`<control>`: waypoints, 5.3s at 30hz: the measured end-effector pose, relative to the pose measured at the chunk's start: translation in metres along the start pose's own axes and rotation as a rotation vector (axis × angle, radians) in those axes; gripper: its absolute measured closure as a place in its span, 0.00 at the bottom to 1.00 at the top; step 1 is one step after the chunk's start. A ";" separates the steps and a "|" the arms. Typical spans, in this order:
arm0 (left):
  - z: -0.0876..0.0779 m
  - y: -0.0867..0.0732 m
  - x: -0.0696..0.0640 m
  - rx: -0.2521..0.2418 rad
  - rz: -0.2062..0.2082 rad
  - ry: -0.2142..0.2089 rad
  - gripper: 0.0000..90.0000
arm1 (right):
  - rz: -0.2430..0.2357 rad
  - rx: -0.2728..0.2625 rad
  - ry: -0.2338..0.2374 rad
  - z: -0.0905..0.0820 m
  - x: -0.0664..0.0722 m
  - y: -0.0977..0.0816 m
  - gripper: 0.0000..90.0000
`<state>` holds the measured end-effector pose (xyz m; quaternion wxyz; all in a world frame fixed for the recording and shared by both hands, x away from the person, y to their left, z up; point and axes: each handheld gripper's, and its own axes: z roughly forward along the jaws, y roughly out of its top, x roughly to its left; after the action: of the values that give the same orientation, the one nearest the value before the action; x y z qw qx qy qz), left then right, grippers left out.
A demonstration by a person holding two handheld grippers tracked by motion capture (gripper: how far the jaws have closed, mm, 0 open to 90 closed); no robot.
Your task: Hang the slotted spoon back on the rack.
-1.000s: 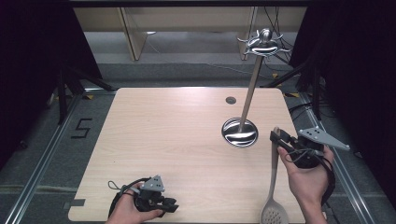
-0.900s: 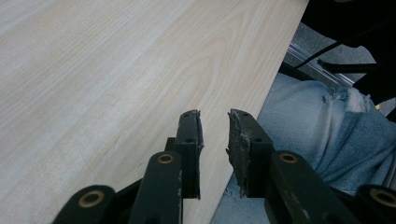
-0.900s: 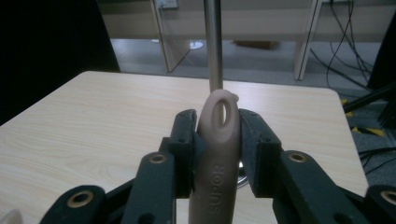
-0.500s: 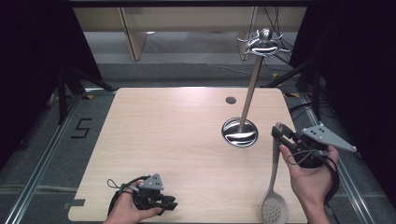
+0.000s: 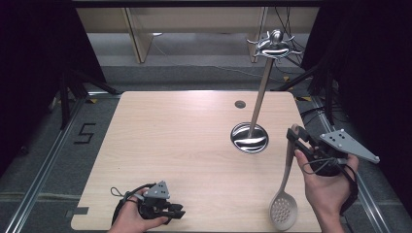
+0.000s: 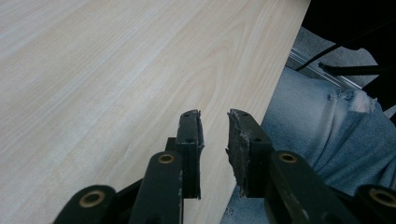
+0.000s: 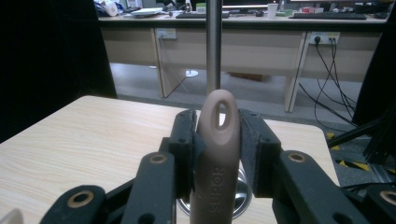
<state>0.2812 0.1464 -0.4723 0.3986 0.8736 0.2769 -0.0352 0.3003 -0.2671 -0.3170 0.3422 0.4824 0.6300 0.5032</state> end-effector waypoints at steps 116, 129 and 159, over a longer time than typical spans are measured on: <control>-0.007 -0.002 0.002 -0.036 -0.007 0.027 0.81 | -0.089 -0.271 -0.105 0.052 0.034 0.077 0.76; -0.007 -0.002 0.003 -0.039 0.011 0.033 0.80 | -0.101 -0.267 -0.118 0.058 0.032 0.082 0.76; -0.010 -0.002 0.002 -0.075 0.049 0.141 0.68 | -0.102 -0.270 -0.143 0.072 0.034 0.094 0.76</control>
<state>0.2805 0.1555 -0.4672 0.4111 0.8649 0.2841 0.0465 0.3810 -0.2100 -0.2431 0.4728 0.4340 0.5545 0.5297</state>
